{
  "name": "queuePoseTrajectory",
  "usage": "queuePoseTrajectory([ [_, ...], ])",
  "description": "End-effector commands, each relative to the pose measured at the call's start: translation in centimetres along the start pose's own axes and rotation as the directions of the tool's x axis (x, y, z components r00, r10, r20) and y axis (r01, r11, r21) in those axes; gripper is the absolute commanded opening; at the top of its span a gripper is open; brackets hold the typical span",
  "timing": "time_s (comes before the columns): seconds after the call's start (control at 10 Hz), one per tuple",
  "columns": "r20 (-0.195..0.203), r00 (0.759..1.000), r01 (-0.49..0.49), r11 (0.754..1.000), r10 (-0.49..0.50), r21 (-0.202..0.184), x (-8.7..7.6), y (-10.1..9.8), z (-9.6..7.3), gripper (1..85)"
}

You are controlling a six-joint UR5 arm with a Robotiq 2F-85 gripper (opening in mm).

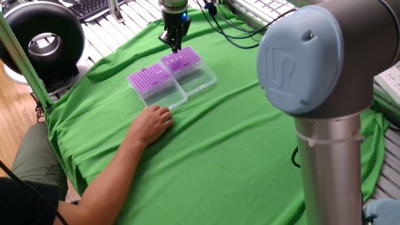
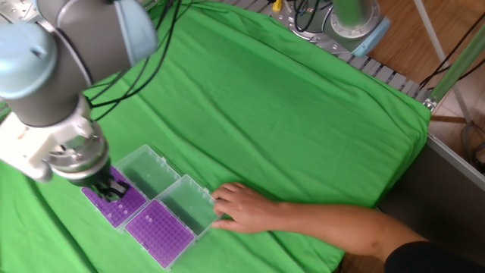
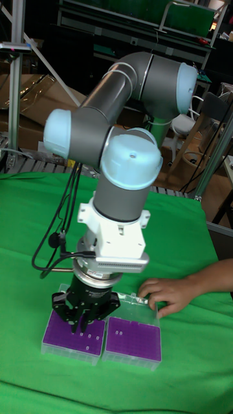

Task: Insert a small pipette tip into the holder for small pipette tips

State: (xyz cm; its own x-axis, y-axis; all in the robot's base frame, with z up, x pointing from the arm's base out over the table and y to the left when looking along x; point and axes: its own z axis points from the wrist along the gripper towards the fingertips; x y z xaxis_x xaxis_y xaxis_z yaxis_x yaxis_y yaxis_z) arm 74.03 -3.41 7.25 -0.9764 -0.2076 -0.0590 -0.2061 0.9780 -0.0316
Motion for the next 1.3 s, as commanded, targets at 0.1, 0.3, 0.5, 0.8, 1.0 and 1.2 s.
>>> queuePoseTrajectory([
  [0.1, 0.025, 1.0, 0.005, 1.0, -0.004, -0.024, -0.5, -1.2, 0.8, 22.0],
  [0.3, 0.029, 1.0, -0.002, 1.0, 0.003, -0.031, -0.3, -0.8, 1.5, 22.0],
  [0.5, 0.027, 1.0, -0.011, 1.0, 0.011, -0.027, 0.2, -0.2, 2.0, 22.0],
  [0.8, 0.023, 1.0, -0.009, 1.0, 0.009, -0.023, 1.0, -0.1, 2.3, 21.3],
  [1.0, 0.021, 1.0, -0.014, 0.999, 0.015, -0.031, 1.3, 0.2, 2.4, 21.3],
  [1.2, 0.022, 1.0, -0.019, 0.999, 0.019, -0.033, 1.4, 0.4, 2.4, 20.7],
])
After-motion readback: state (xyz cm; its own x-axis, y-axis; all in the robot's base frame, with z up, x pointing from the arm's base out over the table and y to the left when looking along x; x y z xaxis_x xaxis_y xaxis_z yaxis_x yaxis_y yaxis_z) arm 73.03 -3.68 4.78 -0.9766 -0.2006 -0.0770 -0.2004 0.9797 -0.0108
